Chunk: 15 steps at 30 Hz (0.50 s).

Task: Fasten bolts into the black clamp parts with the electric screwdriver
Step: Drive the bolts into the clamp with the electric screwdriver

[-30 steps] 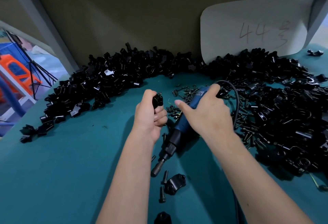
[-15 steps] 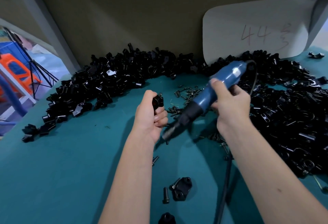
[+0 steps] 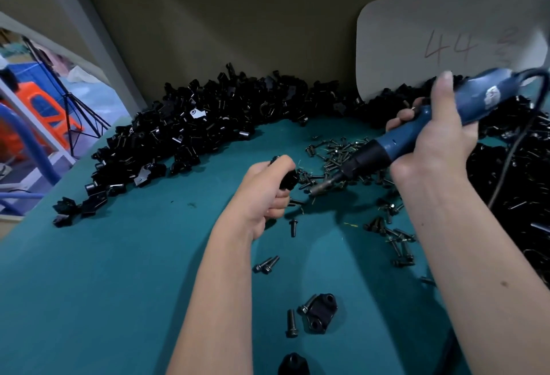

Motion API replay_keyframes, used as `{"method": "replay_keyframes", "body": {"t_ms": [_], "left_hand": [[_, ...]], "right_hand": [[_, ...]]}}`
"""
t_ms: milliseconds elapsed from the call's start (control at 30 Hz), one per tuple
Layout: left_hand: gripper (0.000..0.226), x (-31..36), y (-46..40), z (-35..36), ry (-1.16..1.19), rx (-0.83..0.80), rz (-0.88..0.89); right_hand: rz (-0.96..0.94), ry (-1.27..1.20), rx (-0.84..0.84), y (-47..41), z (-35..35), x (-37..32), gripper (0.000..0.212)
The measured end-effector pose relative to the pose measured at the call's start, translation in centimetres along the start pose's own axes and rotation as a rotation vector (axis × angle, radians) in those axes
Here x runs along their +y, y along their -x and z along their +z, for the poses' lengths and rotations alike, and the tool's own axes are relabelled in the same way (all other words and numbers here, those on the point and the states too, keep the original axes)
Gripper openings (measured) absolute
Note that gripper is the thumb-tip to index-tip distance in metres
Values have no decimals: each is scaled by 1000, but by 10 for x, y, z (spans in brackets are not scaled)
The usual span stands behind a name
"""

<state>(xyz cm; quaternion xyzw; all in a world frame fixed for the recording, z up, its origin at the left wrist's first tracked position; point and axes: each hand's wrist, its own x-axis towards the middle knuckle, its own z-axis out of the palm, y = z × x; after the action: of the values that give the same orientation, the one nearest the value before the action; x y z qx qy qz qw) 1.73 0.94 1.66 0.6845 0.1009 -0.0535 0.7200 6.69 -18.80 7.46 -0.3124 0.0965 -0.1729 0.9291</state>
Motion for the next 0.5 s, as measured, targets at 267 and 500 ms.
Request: {"method": "replay_keyframes", "body": {"t_ms": [267, 500], "left_hand": [[25, -6, 0, 4, -212, -67, -20], [25, -7, 0, 5, -244, -88, -35]], "right_hand": [[-167, 40, -10, 2, 8, -8, 31], [-177, 53, -76, 5, 9, -6, 27]]}}
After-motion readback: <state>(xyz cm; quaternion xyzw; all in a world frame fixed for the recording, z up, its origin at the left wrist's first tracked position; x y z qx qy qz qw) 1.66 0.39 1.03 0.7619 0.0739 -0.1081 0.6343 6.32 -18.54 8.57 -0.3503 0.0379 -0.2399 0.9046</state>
